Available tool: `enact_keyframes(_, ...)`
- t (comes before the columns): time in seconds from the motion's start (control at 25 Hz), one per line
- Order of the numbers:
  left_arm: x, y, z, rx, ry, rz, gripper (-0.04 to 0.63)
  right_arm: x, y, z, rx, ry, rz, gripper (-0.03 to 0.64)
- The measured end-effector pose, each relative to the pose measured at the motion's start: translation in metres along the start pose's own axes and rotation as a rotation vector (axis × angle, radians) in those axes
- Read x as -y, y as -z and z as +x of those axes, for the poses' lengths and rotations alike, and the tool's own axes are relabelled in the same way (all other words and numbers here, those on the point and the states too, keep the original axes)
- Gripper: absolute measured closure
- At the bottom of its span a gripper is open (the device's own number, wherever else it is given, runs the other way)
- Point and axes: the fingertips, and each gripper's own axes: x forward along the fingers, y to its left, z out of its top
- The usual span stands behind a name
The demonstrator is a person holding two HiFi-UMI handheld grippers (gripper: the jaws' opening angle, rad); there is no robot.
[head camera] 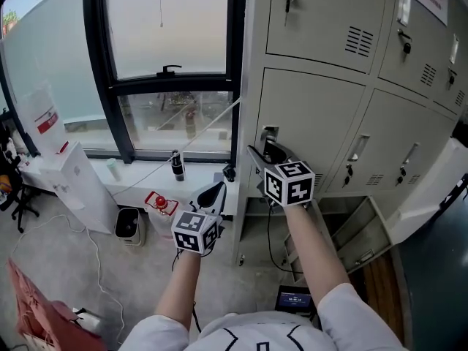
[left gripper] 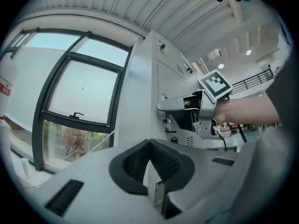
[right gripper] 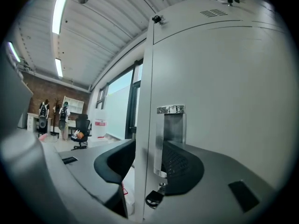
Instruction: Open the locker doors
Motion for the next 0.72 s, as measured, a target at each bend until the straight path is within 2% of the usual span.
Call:
enact_keyframes(0.12, -0.001, 0.0, 0.005, 0.009, 0.005, -0.02, 0.578, 0.007, 0.0, 0.001, -0.026, 0.03, -0.035, 0.515)
enact_keyframes(0.36, 0.006, 0.007, 0.012, -0.003, 0.028, -0.034, 0.578, 0.011, -0.002, 0.0, 0.027, 0.052, 0.04, 0.515)
enact_keyframes(0.72, 0.014, 0.017, -0.003, -0.017, 0.011, -0.051, 0.578, 0.005, -0.003, -0.009, 0.018, 0.031, 0.052, 0.522)
